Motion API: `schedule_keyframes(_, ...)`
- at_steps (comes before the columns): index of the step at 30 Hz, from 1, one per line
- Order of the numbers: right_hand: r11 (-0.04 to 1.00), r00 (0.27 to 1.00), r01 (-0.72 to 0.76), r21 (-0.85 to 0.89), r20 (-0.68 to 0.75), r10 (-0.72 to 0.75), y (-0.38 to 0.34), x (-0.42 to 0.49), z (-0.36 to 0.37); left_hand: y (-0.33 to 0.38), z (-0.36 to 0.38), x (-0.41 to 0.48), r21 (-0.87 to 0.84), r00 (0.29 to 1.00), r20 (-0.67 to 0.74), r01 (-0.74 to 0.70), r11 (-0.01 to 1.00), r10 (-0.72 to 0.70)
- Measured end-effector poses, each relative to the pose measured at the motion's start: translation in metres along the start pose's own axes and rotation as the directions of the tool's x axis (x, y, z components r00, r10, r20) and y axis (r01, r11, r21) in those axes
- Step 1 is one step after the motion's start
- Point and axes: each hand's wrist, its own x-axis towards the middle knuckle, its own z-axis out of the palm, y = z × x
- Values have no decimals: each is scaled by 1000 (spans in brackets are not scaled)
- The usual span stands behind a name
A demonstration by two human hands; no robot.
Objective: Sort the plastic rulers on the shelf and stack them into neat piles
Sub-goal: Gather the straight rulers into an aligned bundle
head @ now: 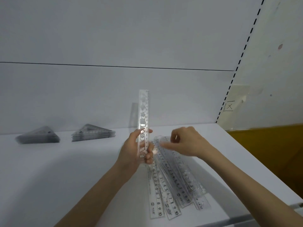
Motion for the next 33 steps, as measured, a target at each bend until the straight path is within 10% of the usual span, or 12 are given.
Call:
schedule_keyframes(4, 977, 961, -105, -185, 235, 148, 15, -13, 6, -3, -2, 4, 40, 998, -48, -30, 999, 32)
schedule_keyframes(15, 842, 951, -308, 443, 139, 275, 52, -15, -3, -9, -2, 2, 204, 996, -47, -67, 977, 78)
schedule_keyframes(24, 392, 990, -68, 918, 112, -90, 19, -26, -29, -8, -1, 1, 106, 999, -2, -42, 994, 42)
schedule_keyframes(33, 301, 988, 13, 954, 33, -148, -16, -11, -17, -7, 4, -2, 51, 998, 62, -8, 999, 5)
